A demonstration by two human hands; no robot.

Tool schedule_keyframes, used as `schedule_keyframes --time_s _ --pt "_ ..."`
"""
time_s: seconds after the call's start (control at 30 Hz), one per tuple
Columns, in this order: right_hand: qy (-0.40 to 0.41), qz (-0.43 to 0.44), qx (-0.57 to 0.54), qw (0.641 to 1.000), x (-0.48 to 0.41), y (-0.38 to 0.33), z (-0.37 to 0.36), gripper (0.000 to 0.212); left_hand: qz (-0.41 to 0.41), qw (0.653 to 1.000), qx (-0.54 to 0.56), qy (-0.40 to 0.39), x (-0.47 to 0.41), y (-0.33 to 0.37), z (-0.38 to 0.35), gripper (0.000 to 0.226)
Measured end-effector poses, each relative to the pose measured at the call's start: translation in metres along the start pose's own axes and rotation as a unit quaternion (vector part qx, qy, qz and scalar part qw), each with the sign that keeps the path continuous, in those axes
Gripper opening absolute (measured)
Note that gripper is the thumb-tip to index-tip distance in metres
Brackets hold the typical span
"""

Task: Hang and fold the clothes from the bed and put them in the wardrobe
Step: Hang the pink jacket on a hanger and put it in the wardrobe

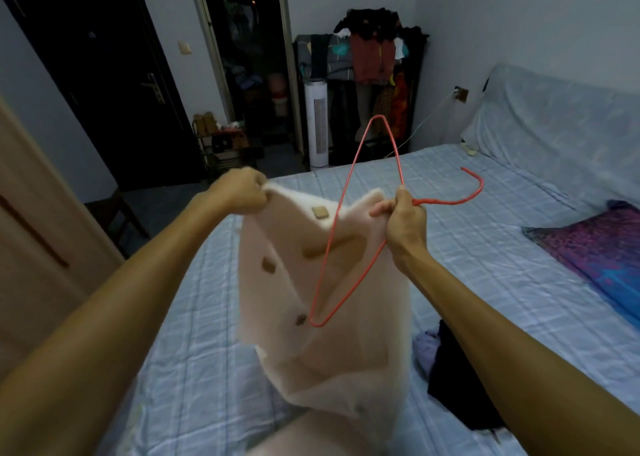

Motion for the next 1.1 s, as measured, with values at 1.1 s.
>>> schedule_keyframes --time_s 1.1 --pt "-0.123 0.039 -0.001 0.992 -0.013 0.006 0.036 0.036 0.180 0.945 0.270 0.044 0.032 0.065 -0.142 0.049"
Point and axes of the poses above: each hand's wrist, its own x-axis away from the middle knuckle, its own z-axis out of the back of the hand, y = z × x, the point moved 6 cm from there along -x, towards the middle knuckle, and after that the axes turned 15 degrees about y, right-handed, at the moved point
